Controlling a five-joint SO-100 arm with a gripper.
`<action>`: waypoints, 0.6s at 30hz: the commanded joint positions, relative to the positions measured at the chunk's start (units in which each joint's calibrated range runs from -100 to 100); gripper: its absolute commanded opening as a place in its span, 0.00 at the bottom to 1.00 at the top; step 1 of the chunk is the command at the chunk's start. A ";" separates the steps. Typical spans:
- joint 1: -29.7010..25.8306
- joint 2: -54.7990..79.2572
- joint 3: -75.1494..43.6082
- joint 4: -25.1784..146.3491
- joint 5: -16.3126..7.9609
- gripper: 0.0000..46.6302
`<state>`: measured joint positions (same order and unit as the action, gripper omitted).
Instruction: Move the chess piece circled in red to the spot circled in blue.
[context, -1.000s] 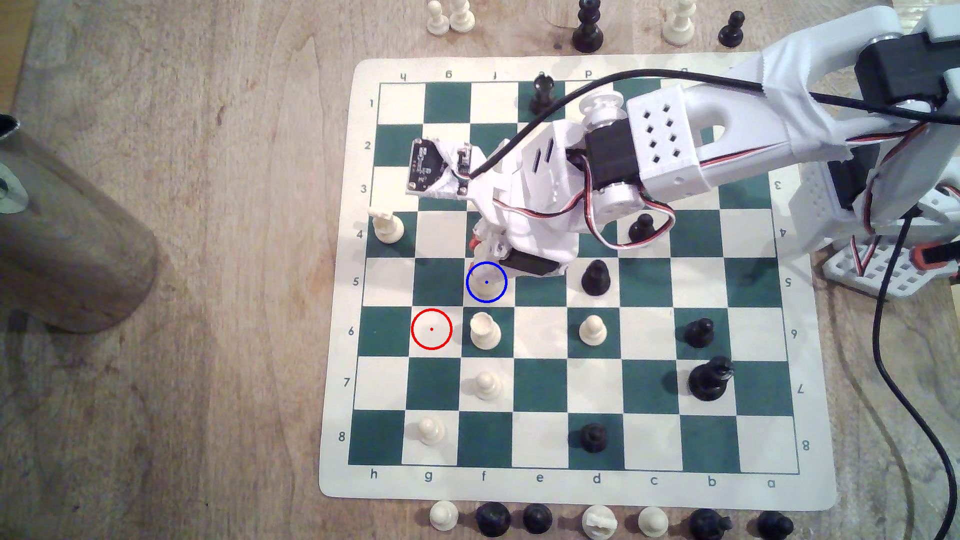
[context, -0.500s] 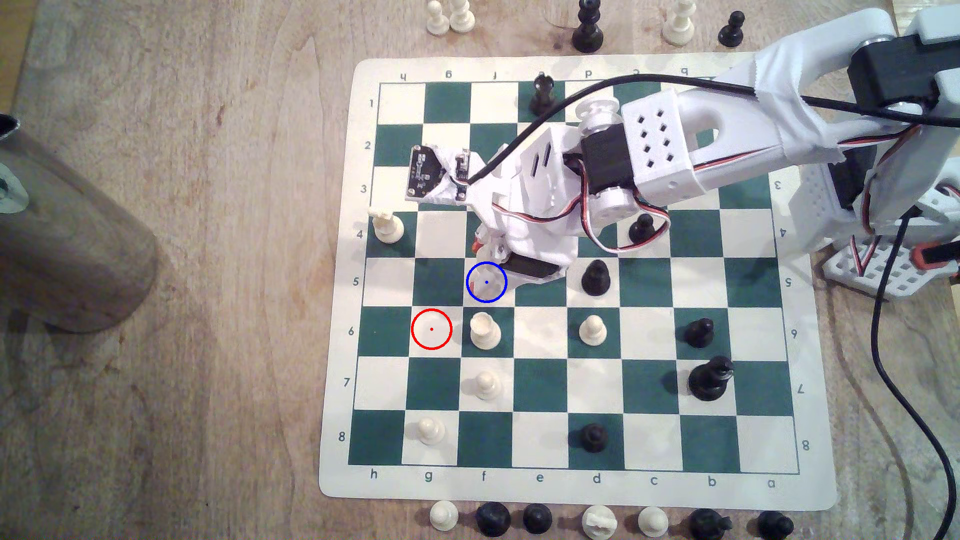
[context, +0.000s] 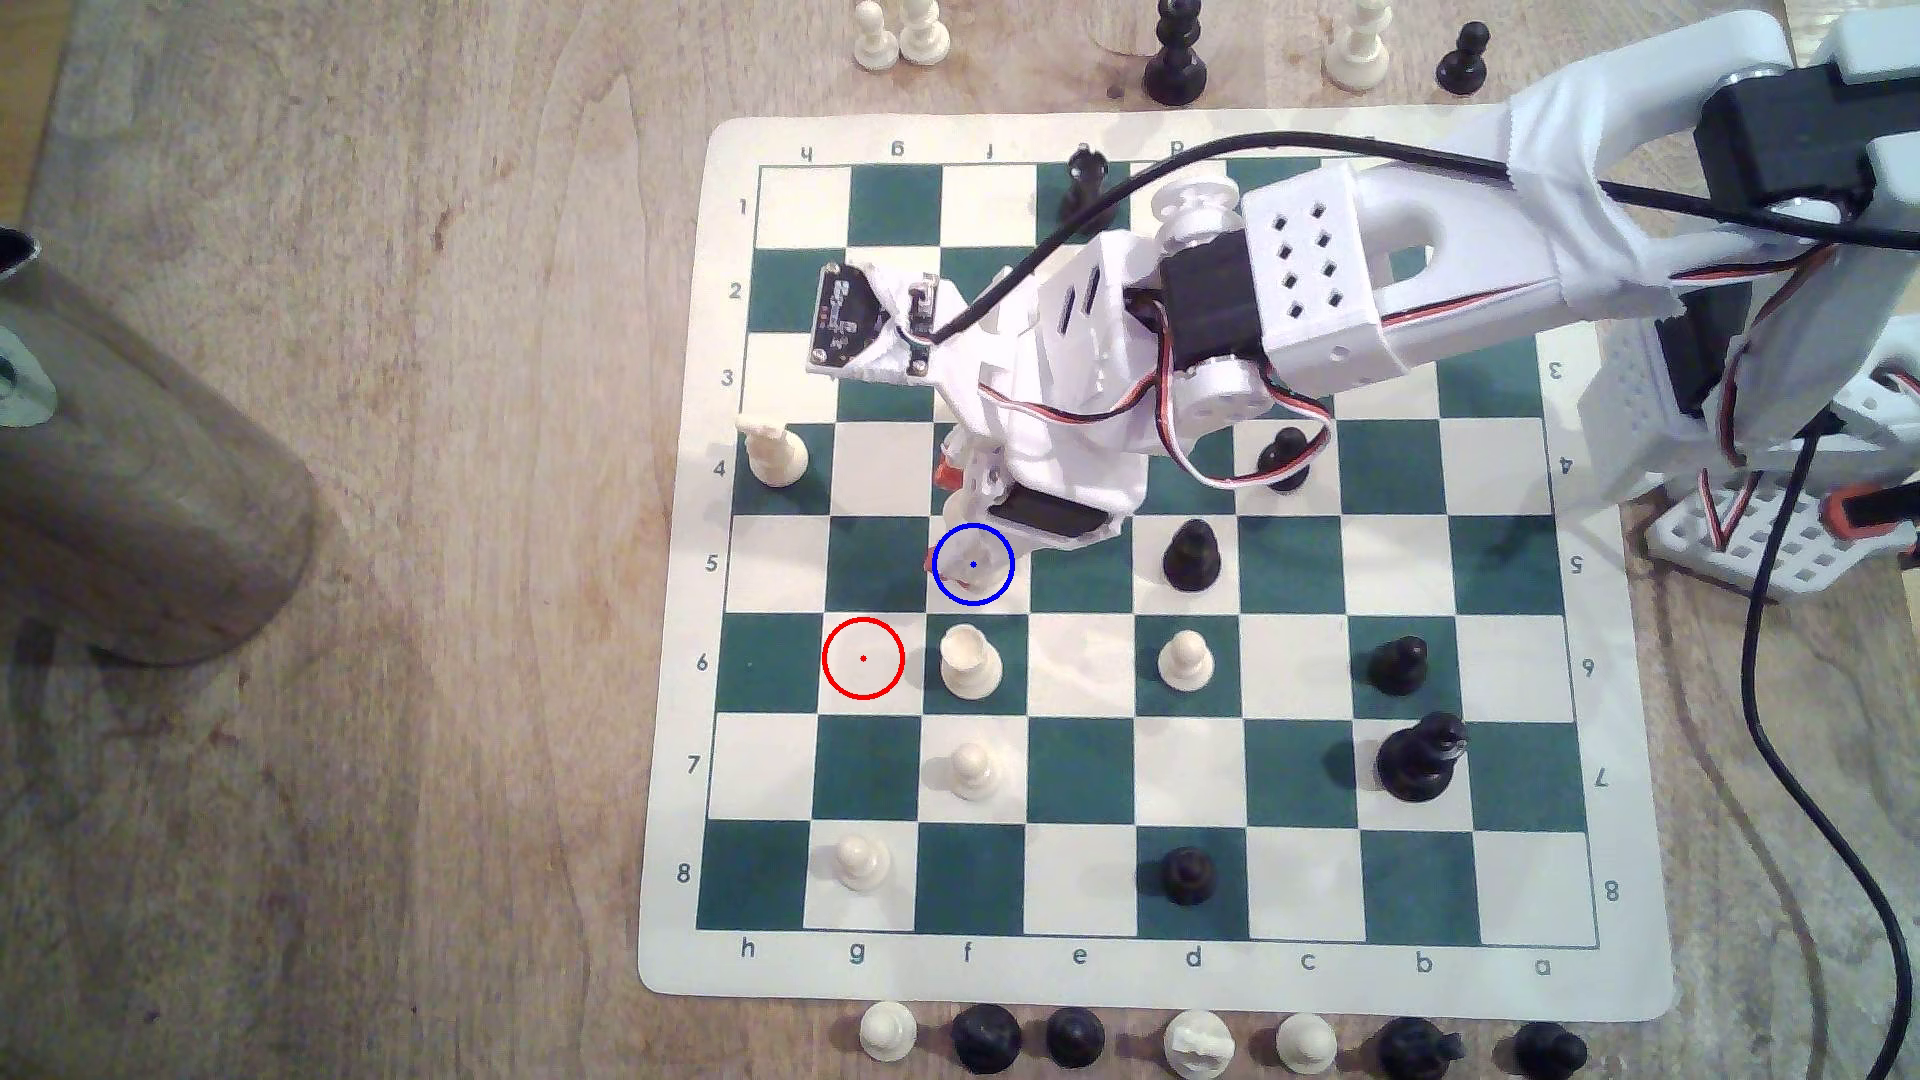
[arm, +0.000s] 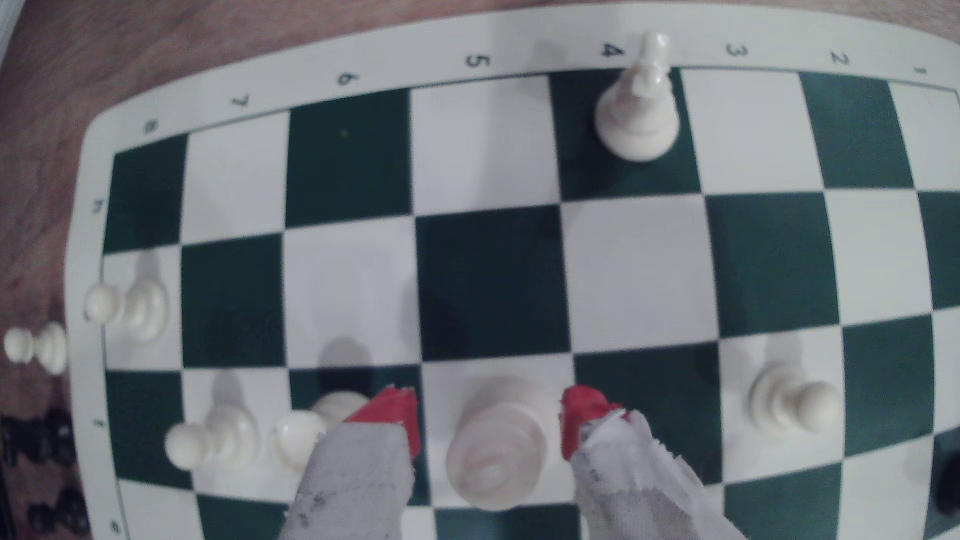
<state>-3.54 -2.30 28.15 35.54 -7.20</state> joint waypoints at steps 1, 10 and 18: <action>0.14 -5.68 0.13 1.32 -0.05 0.35; -1.74 -16.29 -0.05 12.46 0.00 0.38; -2.60 -32.42 8.20 23.10 0.29 0.38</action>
<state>-6.27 -24.01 33.30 55.78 -7.11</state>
